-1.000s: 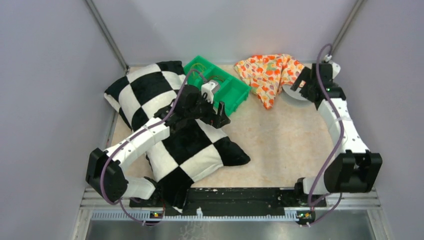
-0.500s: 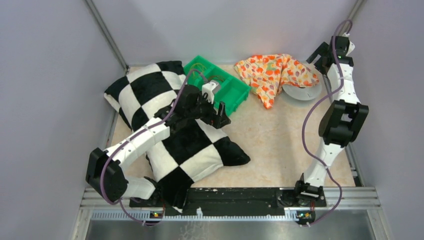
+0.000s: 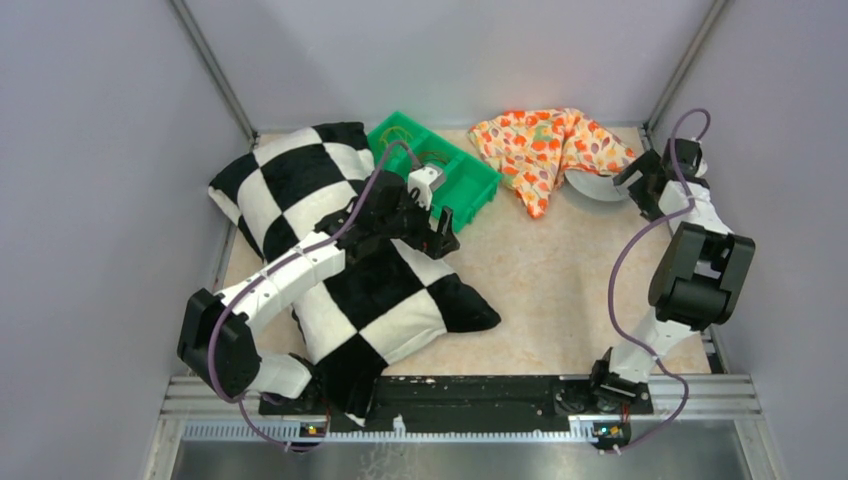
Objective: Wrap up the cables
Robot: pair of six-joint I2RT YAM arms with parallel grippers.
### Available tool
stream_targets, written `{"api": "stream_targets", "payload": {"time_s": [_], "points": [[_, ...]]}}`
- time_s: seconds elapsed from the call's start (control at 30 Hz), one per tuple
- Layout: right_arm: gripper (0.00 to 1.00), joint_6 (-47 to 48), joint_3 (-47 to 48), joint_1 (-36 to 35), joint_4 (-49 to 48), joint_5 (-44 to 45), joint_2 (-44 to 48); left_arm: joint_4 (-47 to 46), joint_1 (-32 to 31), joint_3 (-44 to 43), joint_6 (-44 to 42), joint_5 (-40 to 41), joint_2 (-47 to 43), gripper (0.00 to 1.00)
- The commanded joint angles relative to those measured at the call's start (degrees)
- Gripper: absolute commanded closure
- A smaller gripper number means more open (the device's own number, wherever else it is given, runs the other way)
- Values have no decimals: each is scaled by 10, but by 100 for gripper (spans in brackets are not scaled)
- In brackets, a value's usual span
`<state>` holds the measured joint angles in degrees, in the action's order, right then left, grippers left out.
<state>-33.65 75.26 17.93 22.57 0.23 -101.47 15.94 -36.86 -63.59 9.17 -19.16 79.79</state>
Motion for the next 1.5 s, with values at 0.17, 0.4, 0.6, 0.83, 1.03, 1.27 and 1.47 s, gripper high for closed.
{"api": "stream_targets", "payload": {"time_s": [0.17, 0.4, 0.6, 0.83, 1.03, 1.27, 1.47], "points": [[1, -60, -73, 42, -184, -126, 32, -2, -2, -10, -20, 4, -11, 1], [1, -128, -115, 50, -311, -220, -16, 1, -2, 5, -19, 20, -29, 1], [5, -179, -151, 50, -403, -251, -39, -6, -2, 18, -20, 38, -53, 1], [38, -246, -201, 60, -503, -269, -50, -3, -2, 20, -16, 33, -49, 1], [60, -285, -222, 69, -569, -292, -66, -3, -2, 22, -15, 34, -51, 1], [100, -230, -251, 73, -454, -242, 70, -5, -2, 18, -11, 31, -55, 1], [100, -103, -168, 74, -186, -132, 227, -9, -2, 20, -10, 21, -52, 1]]}}
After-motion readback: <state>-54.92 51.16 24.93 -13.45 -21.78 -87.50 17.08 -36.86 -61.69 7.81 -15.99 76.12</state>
